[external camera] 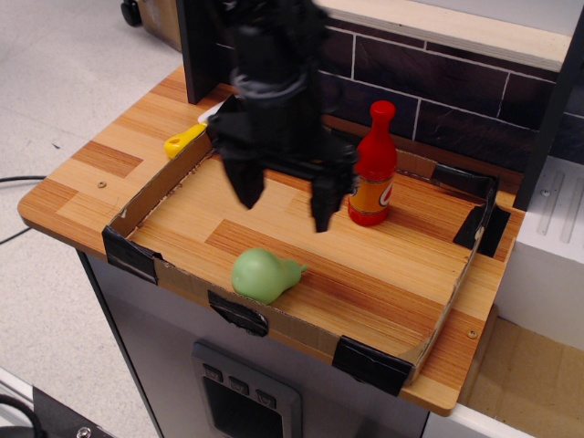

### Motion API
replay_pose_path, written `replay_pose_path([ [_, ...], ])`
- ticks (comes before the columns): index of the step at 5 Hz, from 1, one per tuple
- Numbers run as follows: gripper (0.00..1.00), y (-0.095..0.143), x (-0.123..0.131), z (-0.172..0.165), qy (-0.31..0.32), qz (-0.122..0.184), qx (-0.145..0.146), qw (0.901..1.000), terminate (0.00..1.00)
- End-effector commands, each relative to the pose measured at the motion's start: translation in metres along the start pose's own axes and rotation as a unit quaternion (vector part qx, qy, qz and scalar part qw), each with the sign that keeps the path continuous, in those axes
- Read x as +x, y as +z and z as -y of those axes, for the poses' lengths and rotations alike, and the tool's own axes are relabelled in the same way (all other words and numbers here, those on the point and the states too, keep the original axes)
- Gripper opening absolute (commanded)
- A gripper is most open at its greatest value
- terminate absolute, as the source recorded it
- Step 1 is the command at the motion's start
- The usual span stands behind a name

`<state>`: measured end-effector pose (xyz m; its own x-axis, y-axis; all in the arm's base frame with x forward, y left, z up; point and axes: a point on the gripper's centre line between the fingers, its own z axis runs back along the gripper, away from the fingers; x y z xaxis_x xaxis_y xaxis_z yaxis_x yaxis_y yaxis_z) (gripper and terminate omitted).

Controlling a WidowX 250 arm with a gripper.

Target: Topple hot sauce bottle

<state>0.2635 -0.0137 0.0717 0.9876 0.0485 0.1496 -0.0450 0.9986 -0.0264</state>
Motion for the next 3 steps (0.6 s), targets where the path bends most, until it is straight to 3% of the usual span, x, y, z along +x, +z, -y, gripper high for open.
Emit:
replay_pose_path([
  [1,1.00,0.023,0.039,0.024,0.014,0.053,-0.008,0.9985,0.00],
  [3,1.00,0.029,0.066,0.037,0.040,0.072,-0.003,0.9966,0.00],
])
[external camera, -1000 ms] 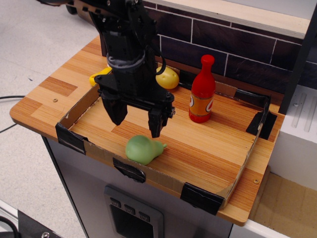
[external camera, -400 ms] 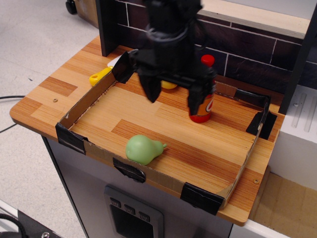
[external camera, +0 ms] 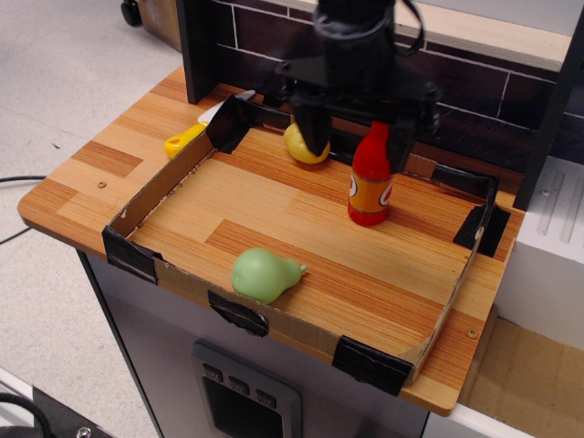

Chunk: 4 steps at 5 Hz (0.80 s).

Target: Topple hot sauce bottle

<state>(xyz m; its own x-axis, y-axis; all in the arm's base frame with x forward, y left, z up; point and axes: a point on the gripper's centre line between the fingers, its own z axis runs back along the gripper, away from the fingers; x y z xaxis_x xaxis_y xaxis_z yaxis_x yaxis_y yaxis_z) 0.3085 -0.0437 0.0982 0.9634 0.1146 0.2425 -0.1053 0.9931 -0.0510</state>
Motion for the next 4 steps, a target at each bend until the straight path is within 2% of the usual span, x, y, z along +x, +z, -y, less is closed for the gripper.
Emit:
replay_pose_path([
  [1,1.00,0.008,0.037,0.005,0.026,0.033,0.006,0.9991,0.00],
  [2,1.00,0.004,0.048,0.003,0.038,0.044,0.007,0.9983,0.00],
  [3,0.00,-0.004,0.050,0.002,0.041,0.042,0.031,0.9978,0.00],
  [4,0.00,-0.007,0.049,0.002,0.048,0.041,0.035,0.9974,0.00],
])
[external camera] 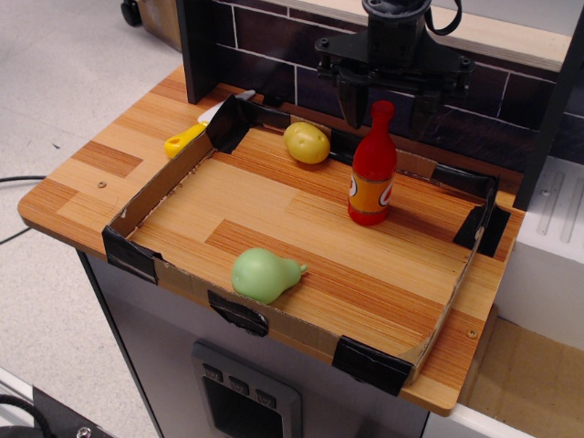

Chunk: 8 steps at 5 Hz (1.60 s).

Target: Topple hot sauce bottle

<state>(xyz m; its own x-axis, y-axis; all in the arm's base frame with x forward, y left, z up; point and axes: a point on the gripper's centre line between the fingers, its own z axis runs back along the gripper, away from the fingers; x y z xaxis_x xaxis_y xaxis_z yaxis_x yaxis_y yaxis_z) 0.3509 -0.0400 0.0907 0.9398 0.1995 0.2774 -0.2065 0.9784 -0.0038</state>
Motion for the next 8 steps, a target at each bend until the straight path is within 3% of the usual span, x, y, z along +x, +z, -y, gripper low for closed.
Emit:
replay_pose_path([
  [1,0.00,0.015,0.010,0.001,0.012,0.028,-0.007,0.9995,0.00],
  [2,0.00,0.025,0.005,0.001,-0.002,0.079,-0.038,0.9961,0.00],
  [3,0.00,0.033,0.000,0.004,-0.024,0.149,-0.087,0.9847,0.00],
  [5,0.00,0.031,-0.010,0.019,-0.056,0.226,-0.141,0.9624,0.00],
  [6,0.00,0.013,-0.018,0.024,-0.061,0.236,-0.116,0.9629,0.00],
  [7,0.00,-0.016,-0.036,0.027,-0.068,0.225,-0.092,0.9676,0.00],
  [8,0.00,-0.023,-0.054,0.028,-0.057,0.203,-0.078,0.9743,0.00],
])
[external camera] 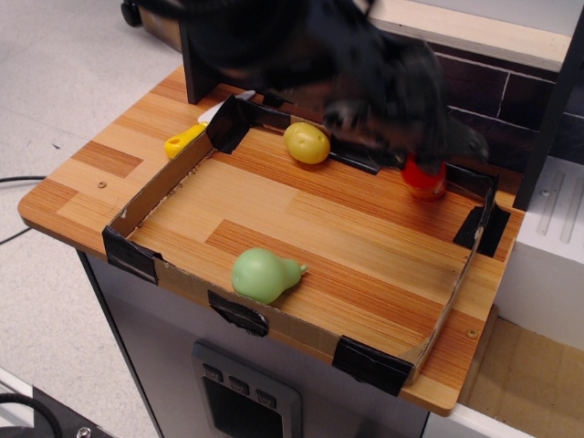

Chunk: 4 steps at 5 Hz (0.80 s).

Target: Topple hot sauce bottle

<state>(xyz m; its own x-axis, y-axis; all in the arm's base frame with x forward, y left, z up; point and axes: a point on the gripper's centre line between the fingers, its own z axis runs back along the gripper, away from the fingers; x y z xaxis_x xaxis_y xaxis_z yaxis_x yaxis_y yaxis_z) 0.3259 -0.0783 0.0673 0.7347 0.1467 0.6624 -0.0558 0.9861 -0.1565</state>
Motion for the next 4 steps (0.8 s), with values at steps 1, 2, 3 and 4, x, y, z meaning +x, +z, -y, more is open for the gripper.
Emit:
replay_pose_path([
  [1,0.00,0.003,-0.030,-0.001,0.012,-0.060,0.025,0.9978,0.00],
  [2,0.00,0.000,-0.041,0.003,0.085,-0.100,0.013,0.9912,0.00],
  [3,0.00,-0.004,-0.045,0.005,0.109,-0.125,0.005,0.9860,0.00],
  [4,1.00,-0.007,-0.041,0.005,0.119,-0.145,0.007,0.9822,0.00],
])
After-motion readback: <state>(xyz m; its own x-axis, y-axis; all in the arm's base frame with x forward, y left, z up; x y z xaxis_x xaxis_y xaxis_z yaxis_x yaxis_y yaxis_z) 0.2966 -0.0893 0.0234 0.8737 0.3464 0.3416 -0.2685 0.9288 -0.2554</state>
